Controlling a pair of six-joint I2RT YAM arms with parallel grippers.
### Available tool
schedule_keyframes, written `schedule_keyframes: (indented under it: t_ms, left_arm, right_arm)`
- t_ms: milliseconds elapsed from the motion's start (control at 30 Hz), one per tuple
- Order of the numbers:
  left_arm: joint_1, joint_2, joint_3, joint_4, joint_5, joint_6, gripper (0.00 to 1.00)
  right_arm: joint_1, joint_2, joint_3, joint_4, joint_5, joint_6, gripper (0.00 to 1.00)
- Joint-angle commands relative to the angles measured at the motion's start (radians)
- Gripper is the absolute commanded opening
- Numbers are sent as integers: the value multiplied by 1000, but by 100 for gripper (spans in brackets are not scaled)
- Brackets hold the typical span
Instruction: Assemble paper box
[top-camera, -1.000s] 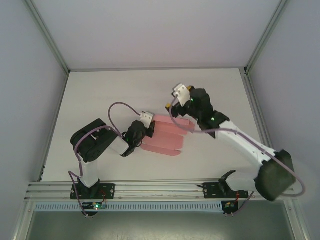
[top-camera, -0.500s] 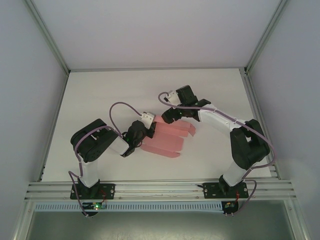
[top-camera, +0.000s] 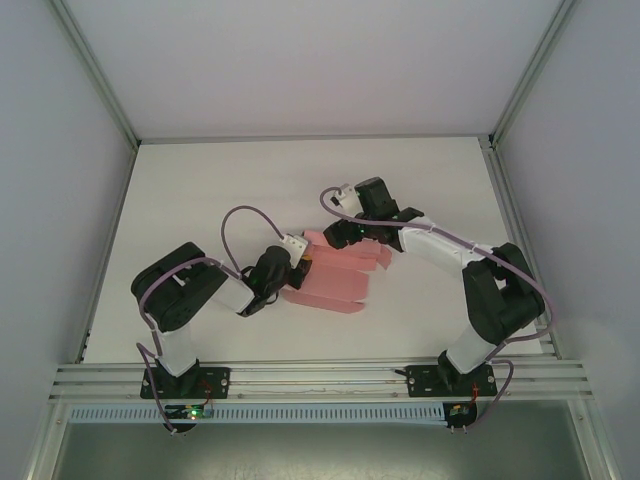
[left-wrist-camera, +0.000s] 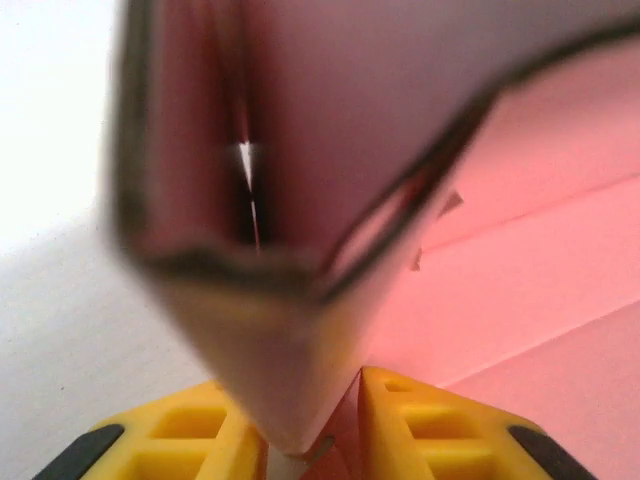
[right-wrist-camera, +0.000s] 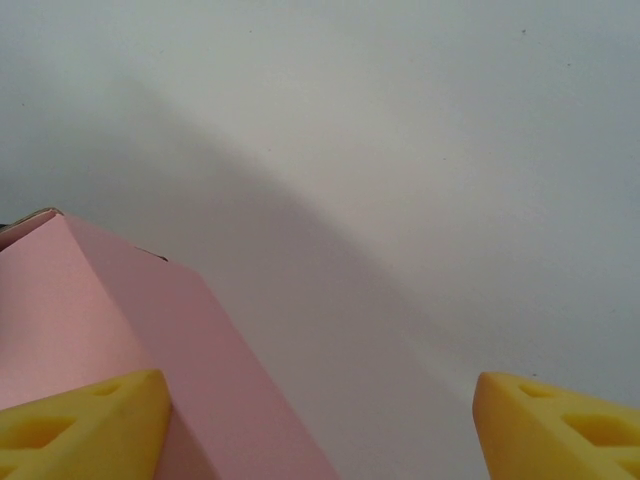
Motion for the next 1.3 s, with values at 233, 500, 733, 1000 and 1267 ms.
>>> schedule_keyframes:
  t_ms: [233,500,733,1000,1267]
  left_arm:
    - [-11,-53,25,11,-13,-78,26]
    - [-10,-70,86,-56,-55,-49,15]
    - [-10,62,173,-77,-236,-27,0]
    - [-9,-73,189,-290,-131,-56,0]
    - [-10,-209,319,-789,29,-163,0]
  right_arm:
    - [38,53,-38,-147,66,-11,78]
    - [34,59,-34,-152,65,-20,77]
    - [32,62,-32,-156,70,-18,76]
    - [32,-266,-117,-94,155,-340,96]
    - [134,-562,-320,139,55,-705,98]
